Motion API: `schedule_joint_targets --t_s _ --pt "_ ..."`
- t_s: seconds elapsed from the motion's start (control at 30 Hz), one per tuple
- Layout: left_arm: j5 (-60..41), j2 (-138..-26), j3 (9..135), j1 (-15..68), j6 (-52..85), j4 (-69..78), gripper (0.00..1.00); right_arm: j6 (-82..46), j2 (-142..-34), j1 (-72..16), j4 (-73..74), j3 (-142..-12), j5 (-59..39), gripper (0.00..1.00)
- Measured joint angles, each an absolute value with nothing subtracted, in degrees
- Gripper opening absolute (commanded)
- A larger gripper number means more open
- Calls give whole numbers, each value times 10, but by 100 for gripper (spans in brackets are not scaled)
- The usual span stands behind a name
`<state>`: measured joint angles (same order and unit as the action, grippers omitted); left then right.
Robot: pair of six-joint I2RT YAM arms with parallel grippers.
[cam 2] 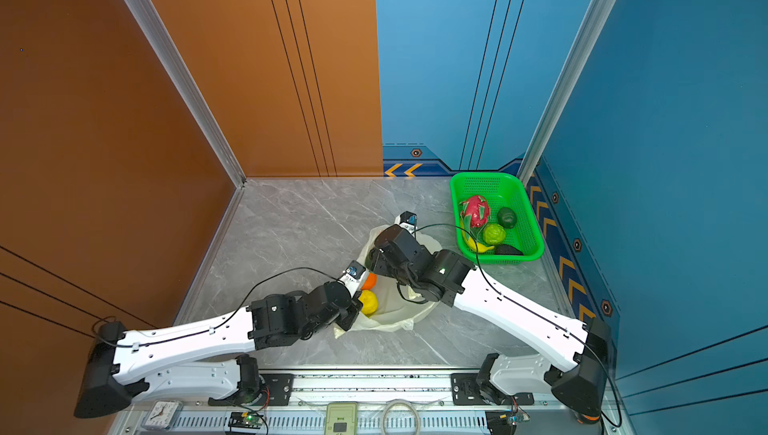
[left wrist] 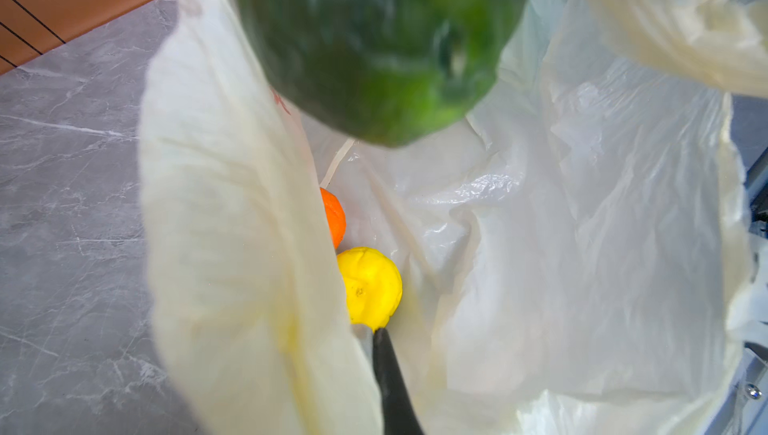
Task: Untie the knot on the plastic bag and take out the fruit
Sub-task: 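Lift the green avocado out and carry it into the green basket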
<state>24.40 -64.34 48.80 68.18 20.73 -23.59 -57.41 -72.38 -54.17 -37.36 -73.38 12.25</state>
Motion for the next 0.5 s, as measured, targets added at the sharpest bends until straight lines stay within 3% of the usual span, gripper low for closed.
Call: schedule_joint_targets --t_s 0.27,0.5 --pt "244 -642 488 682 208 -236 0 -548 -690 -447 -386 -771 108 52" --pt "244 -642 488 683 208 -238 0 -512 -637 -246 -395 -757 51 53"
